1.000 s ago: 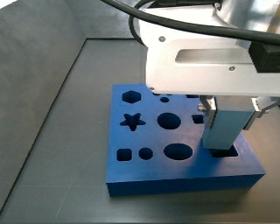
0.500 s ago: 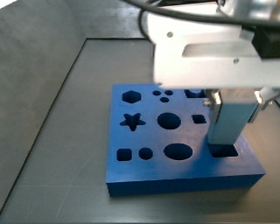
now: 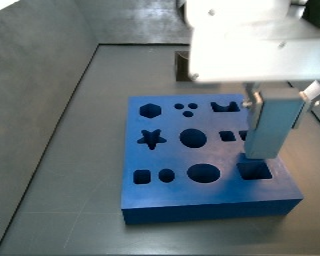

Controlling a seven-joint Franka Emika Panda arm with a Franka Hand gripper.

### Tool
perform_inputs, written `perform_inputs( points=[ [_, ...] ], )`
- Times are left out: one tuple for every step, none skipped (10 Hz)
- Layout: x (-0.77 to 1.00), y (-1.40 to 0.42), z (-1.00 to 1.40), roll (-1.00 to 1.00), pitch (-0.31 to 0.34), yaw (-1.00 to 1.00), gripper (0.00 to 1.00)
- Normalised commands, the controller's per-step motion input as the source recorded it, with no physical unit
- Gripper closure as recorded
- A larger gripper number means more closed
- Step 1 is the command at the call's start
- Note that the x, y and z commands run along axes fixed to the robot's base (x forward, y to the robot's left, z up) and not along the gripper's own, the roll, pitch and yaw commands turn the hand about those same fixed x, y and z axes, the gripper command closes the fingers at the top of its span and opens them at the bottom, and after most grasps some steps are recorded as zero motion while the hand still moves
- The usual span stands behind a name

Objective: Pick up the rectangle object. Move up. Place the rectangle object on the fixture. Regrasp the rectangle object. Move to above the board. Insert the rectangle object.
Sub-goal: Insert the rectangle object.

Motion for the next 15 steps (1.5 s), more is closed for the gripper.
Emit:
perform_inputs(
  points=[
    [0.00,0.00,0.00,-0.03,0.000,0.00,1.00],
    [-0.25,-0.74,0.00,0.27,0.049,0.00,1.00],
    [-0.37,-0.85,0.00,0.46,0.014,0.00,1.00],
    [0.00,-0.02,0.00,0.00,0.000,0.00,1.00],
    [0.23,-0.07,-0.13,-0.08,0.006,0.34,1.00],
    [0.64,-0.20,0.00,-0.07,0.386,0.50,1.00],
    [0.31,-0.10,0.02,0.18,0.534,0.02,1.00],
    [0.09,0.00,-0.05,0.00,0.000,0.00,1.00],
    [0.95,0.00,-0.08,-0.09,0.526,0.00,1.00],
    [0.71,0.00,0.00,-0.07,0.594,-0.09,1.00],
    [0.05,0.00,0.00,0.00,0.000,0.00,1.00],
    [0.49,0.00,-0.37,0.00,0.000,0.13,1.00],
    [0.57,-0.01,-0.81,-0.09,-0.089,0.37,1.00],
    [0.32,0.00,-0.71,-0.44,-0.089,0.78,1.00],
    [0.11,-0.01,-0.34,-0.19,-0.029,0.87,1.00]
  ],
)
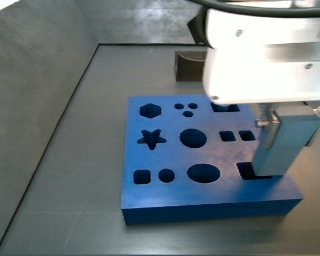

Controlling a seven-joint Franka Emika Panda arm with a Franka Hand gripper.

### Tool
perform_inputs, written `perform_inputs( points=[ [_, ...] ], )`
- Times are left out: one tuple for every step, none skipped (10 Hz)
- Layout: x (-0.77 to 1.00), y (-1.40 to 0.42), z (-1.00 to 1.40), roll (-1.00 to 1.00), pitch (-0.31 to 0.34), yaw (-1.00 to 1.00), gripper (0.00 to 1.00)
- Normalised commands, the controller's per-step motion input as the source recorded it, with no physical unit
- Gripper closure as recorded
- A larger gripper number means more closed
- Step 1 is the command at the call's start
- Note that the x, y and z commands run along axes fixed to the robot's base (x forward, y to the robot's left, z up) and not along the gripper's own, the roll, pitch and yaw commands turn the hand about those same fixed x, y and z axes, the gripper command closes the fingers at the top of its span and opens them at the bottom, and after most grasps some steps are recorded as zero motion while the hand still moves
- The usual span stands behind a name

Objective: Pick up the rectangle object. Move up. Place the rectangle object on the fixture. Regrasp the rectangle object. Move to above the board. Insert the rectangle object.
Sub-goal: Insert the rectangle object.

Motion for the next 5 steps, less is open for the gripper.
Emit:
perform_inputs(
  points=[
    [0.03,0.00,-0.29,-0.14,-0.057,0.83,1.00],
    [0.00,-0.02,-0.23,-0.08,-0.063,1.00,1.00],
    [-0.10,0.02,0.00,0.00,0.000,0.00,1.00],
    [-0.89,0.38,-0.06,-0.23,-0.469,-0.05,1.00],
    [-0.83,0.39,-0.10,-0.26,-0.414,-0.05,1.00]
  ],
)
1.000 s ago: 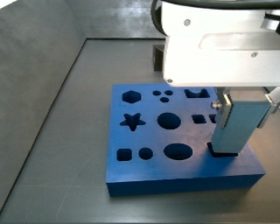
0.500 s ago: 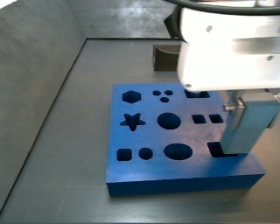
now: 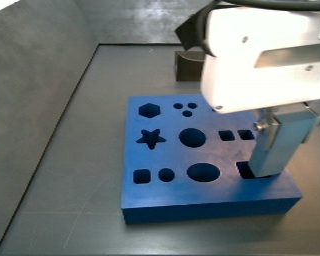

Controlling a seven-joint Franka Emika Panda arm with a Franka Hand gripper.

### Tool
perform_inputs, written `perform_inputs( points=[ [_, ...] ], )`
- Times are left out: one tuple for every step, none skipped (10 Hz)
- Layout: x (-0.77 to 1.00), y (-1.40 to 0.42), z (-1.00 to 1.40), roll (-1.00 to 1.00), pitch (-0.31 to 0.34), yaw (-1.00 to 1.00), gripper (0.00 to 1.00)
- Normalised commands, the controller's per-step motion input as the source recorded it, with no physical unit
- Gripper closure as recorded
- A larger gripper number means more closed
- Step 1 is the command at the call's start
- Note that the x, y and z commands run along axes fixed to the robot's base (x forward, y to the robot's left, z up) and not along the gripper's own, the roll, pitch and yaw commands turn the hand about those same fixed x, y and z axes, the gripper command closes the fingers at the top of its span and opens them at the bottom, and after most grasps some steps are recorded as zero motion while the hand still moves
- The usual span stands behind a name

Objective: Pick up the rectangle object. Move up. Place the rectangle object on the fixture. Regrasp the rectangle object. Move to above the board. Insert the rectangle object.
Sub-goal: Insert the rectangle object.

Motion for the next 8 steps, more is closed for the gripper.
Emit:
perform_inputs(
  points=[
    [-0.16,0.00,0.00,0.00,-0.080,-0.06,1.00],
    [-0.12,0.00,0.00,0.00,-0.109,-0.01,1.00],
    [-0.33,0.01,-0.02,0.00,-0.083,-0.10,1.00],
    [0.03,0.00,0.00,0.00,0.000,0.00,1.00],
    [0.02,-0.16,-0.99,0.39,0.000,0.00,1.00],
    [0.13,-0.34,-1.00,0.12,-0.066,-0.10,1.00],
    [0.12,-0.35,-1.00,0.06,-0.051,-0.06,1.00],
    [0.12,-0.35,-1.00,0.06,-0.049,-0.06,1.00]
  ],
)
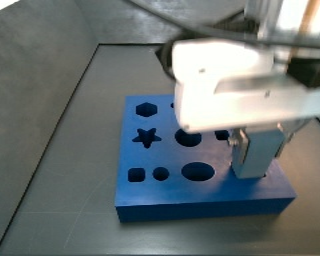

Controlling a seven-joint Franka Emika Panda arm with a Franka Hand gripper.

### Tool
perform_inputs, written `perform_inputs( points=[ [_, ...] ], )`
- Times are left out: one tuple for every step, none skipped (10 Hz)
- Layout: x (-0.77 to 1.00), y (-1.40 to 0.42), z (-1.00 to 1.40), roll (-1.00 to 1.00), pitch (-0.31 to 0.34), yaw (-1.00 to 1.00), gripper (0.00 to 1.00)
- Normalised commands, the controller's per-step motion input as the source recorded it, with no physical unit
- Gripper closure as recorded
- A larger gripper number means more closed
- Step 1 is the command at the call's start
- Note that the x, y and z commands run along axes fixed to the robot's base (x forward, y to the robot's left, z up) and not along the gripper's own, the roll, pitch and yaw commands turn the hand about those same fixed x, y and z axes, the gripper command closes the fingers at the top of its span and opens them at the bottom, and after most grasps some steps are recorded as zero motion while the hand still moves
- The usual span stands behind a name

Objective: Pick up the rectangle object. Move up. Place the rectangle object on the fixture. Regrasp the rectangle object. Move to above the board. Insert the rectangle object.
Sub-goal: Insert the rectangle object.

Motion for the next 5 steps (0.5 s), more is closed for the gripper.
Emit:
perform_inputs(
  points=[
    [0.12,-0.35,-1.00,0.06,-0.051,-0.06,1.00],
    [0.12,-0.35,-1.00,0.06,-0.049,-0.06,1.00],
    [0.12,-0.35,-1.00,0.07,-0.046,-0.06,1.00],
    [0.14,-0.33,-1.00,0.06,-0.046,-0.05,1.00],
    [0.15,-0.21,-1.00,0.03,-0.011,0.00,1.00]
  ],
)
